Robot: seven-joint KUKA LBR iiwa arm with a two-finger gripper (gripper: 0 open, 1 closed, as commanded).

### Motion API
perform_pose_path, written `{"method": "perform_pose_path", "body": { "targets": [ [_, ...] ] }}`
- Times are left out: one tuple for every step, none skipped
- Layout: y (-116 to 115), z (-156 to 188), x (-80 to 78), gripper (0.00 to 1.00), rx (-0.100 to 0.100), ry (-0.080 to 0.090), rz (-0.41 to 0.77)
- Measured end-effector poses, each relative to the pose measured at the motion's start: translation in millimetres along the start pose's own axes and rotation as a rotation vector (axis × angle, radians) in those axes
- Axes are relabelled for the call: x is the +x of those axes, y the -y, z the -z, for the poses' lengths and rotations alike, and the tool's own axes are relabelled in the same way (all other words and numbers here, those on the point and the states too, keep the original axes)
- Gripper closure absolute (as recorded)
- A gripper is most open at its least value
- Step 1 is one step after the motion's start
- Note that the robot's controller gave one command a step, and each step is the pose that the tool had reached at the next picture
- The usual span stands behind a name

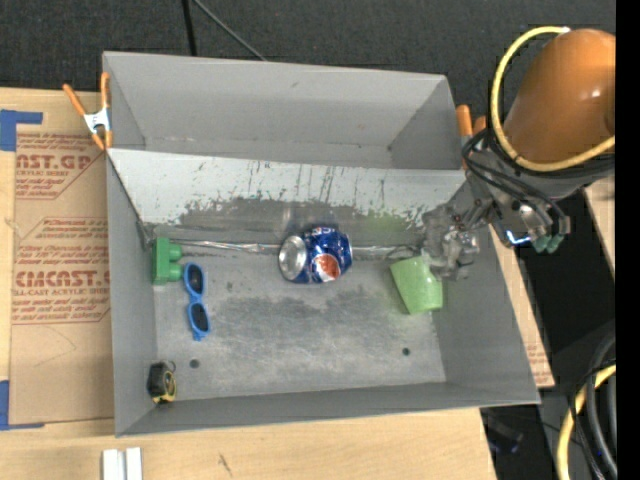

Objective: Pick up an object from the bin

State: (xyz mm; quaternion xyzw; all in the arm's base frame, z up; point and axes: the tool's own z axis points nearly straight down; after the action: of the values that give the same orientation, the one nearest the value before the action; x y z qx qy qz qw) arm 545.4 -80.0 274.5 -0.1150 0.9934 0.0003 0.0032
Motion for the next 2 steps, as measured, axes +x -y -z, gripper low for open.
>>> {"method": "perform_pose_path", "body": {
  "targets": [
    [17, -85, -5.5, 1.0, -0.005, -0.009, 0.505],
    [-21, -125, -27.5, 1.0, -0.007, -0.005, 1.056]
  ]
}}
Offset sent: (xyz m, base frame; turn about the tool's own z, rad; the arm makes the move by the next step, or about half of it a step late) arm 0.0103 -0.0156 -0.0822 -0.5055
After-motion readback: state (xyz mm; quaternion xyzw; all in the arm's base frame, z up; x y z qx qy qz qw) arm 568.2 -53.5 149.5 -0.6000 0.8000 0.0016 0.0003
